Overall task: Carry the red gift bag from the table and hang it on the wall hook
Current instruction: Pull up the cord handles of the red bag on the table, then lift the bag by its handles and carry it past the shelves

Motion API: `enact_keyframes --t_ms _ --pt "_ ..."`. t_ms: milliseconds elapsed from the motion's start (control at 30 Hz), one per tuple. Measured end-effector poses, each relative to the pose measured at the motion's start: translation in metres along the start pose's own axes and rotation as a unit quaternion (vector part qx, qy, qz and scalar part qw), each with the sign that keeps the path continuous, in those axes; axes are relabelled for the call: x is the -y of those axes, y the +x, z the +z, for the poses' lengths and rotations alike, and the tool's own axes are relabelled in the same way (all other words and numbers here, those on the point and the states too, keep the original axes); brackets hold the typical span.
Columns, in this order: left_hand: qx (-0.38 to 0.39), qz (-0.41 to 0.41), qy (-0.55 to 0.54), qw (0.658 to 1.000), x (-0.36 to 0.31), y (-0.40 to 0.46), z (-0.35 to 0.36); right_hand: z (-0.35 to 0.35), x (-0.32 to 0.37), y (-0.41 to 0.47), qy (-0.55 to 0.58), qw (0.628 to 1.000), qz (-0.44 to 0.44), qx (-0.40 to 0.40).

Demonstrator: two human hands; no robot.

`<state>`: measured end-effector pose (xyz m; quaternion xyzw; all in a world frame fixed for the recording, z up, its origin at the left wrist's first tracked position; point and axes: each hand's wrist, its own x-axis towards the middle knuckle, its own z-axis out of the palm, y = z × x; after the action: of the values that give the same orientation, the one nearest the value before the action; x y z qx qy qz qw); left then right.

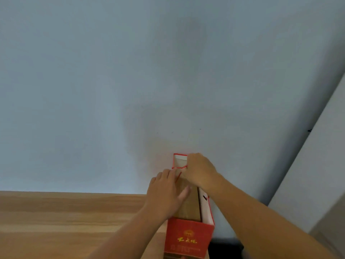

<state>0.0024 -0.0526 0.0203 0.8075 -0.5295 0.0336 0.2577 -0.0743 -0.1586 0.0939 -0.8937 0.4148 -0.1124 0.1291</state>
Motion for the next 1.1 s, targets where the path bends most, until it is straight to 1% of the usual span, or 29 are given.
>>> enact_keyframes --t_ms 67,200,333,433,533,600,700,800,867,933,967,1033,1100 --pt "0.008 -0.01 -0.035 0.999 -0.016 0.007 -0.004 -0.008 0.004 0.003 0.007 0.999 0.004 -0.033" --pt "0.026 -0.077 -0.105 0.991 -0.041 0.011 -0.009 -0.013 0.011 0.001 0.067 0.996 0.034 -0.043" --pt "0.01 -0.116 -0.103 0.988 -0.057 0.014 -0.014 -0.014 0.014 -0.002 0.123 0.99 0.058 -0.031" --pt "0.004 -0.135 -0.124 0.983 -0.061 0.015 -0.02 -0.019 0.016 -0.004 0.167 0.983 0.081 -0.012" --pt "-0.034 -0.135 -0.127 0.982 -0.053 0.014 -0.021 -0.026 0.016 -0.009 0.207 0.974 0.096 0.005" --pt "-0.046 -0.127 -0.128 0.983 -0.045 0.013 -0.022 -0.03 0.014 -0.013 0.215 0.973 0.086 0.011" --pt "-0.028 -0.08 -0.105 0.991 -0.034 0.014 -0.029 -0.038 0.01 -0.021 0.194 0.978 0.053 0.046" --pt "0.013 -0.019 -0.059 0.998 -0.024 0.014 -0.045 -0.048 0.006 -0.027 0.154 0.982 0.03 0.108" --pt "0.019 -0.004 -0.038 0.999 -0.016 0.013 -0.059 -0.049 0.009 -0.031 0.107 0.982 0.0 0.154" --pt "0.01 -0.009 -0.03 0.999 -0.007 0.01 -0.076 -0.04 0.014 -0.035 0.03 0.982 -0.049 0.18" --pt "0.0 -0.018 -0.037 0.999 -0.001 0.006 -0.086 -0.033 0.019 -0.036 -0.017 0.982 -0.074 0.171" --pt "-0.031 -0.04 -0.054 0.997 0.012 -0.005 -0.106 -0.017 0.028 -0.038 -0.083 0.985 -0.115 0.096" --pt "-0.057 -0.064 -0.054 0.995 0.026 -0.02 -0.126 -0.006 0.039 -0.04 -0.065 0.986 -0.151 0.013"
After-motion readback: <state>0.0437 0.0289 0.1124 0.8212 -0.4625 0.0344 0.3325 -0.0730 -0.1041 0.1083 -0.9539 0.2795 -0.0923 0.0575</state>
